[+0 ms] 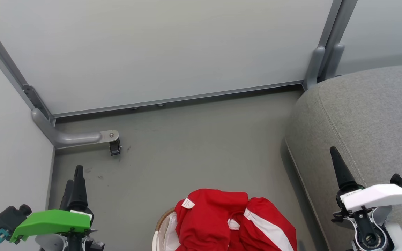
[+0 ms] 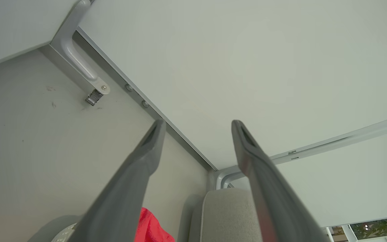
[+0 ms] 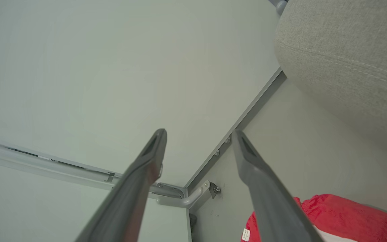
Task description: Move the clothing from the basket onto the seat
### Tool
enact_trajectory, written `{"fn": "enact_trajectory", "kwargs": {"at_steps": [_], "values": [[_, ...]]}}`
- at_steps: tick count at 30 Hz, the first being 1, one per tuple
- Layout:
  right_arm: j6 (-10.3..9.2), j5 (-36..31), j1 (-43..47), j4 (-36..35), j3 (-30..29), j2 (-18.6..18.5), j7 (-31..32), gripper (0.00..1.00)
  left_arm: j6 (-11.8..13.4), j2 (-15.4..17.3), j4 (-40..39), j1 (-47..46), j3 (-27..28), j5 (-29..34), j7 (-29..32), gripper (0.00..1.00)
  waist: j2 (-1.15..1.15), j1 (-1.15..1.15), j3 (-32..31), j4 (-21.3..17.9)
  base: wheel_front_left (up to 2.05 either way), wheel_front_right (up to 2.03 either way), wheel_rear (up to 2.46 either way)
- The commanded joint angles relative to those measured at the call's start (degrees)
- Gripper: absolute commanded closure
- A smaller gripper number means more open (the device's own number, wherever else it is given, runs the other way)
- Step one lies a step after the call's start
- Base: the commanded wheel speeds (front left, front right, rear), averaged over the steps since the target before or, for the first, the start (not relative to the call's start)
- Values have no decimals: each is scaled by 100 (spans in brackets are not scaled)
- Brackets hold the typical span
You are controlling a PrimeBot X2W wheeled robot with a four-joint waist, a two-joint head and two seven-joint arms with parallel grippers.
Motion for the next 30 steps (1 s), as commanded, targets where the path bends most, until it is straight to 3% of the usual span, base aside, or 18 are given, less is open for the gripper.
{"fn": "enact_trajectory", "kwargs": {"at_steps": [1, 30], "values": [[2, -309, -156, -83, 63, -94, -88, 0, 23, 71, -119, -163, -25, 389, -90, 0, 0, 0, -2, -1, 0, 0, 0], [3, -2412, -172, -48, 414, -240, -632, 0, 147, 165, 8, -118, -236, 2708, -635, 0, 0, 0, -2, -26, 0, 0, 0]]}}
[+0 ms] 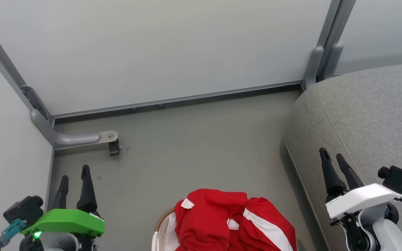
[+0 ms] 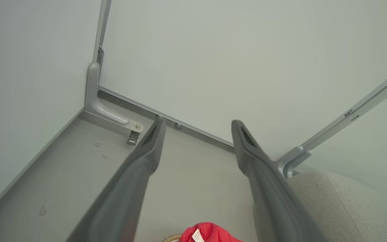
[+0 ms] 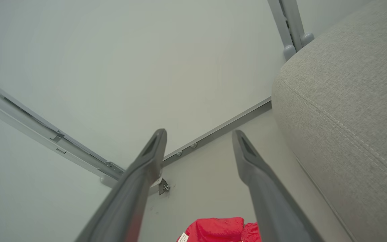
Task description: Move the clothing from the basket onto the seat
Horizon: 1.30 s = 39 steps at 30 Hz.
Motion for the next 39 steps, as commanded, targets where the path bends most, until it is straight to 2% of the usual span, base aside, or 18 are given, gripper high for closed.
{"fn": "enact_trajectory", "kwargs": {"at_steps": [1, 24, 39], "values": [[3, -185, -157, -67, 14, -58, -57, 0, 30, 77, -37, -123, -11, 202, -61, 0, 0, 0, 3, -4, 0, 0, 0], [3, -1612, -128, 129, 309, -75, -393, 0, 166, 155, -86, 38, -386, 1644, -393, 0, 0, 0, -39, -55, 0, 0, 0], [3, -2383, -94, 240, 170, -49, -578, 0, 261, 30, -107, 155, -288, 2227, -578, 0, 0, 0, -55, -69, 0, 0, 0]]}}
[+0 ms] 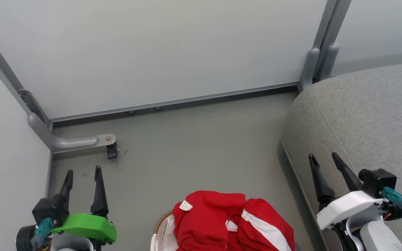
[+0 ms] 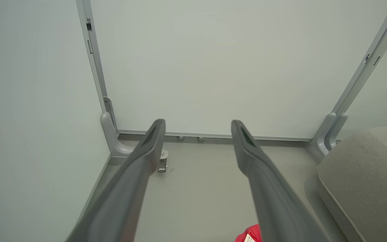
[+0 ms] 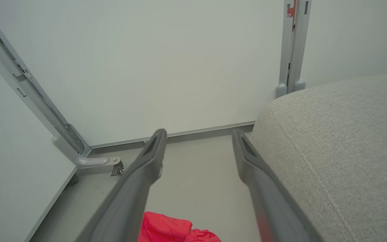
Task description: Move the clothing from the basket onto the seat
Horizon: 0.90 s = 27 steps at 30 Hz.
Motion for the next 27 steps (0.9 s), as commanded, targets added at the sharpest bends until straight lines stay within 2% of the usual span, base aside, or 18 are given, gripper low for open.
{"fn": "enact_trajectory", "kwargs": {"at_steps": [1, 15, 27], "values": [[2, -161, -49, 11, -22, -10, -53, 0, 28, -17, -30, 66, 41, 124, -46, 0, 0, 0, -2, 0, 0, 0, 0], [1, -721, -130, 10, 14, 27, -209, 0, -159, -94, 150, 43, 28, 588, -204, 0, 0, 0, 177, -85, 0, 0, 0], [1, -983, -763, -351, 223, 36, -325, 0, -302, -97, 672, -826, -798, 626, -330, 0, 0, 0, 1538, -539, 0, 0, 0]]}}
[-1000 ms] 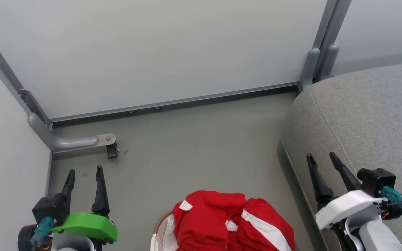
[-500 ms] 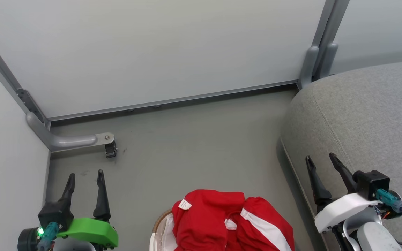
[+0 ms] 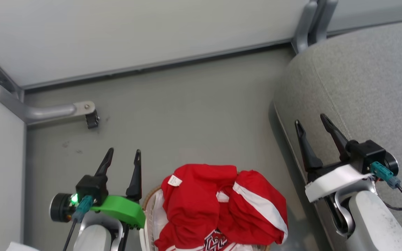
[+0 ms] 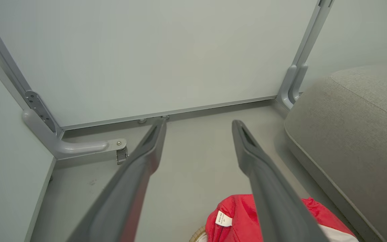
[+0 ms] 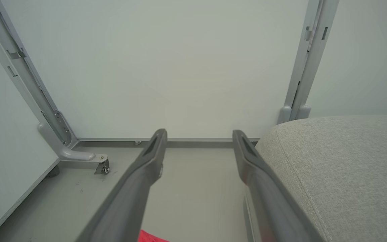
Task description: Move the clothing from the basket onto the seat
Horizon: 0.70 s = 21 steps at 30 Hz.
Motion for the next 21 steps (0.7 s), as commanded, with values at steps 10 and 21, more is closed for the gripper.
{"fn": "enact_trajectory", "kwargs": {"at_steps": [10, 21], "values": [[-2, 56, -536, -385, 45, 121, -34, 0, -60, 22, 712, -876, -500, -133, -37, 0, 0, 0, 1605, -703, 0, 0, 0], [-2, 142, -979, -738, 220, 318, -34, 0, -88, 26, 1846, -1630, -684, -131, -36, 0, 0, 0, 2584, -1083, 0, 0, 0]]}}
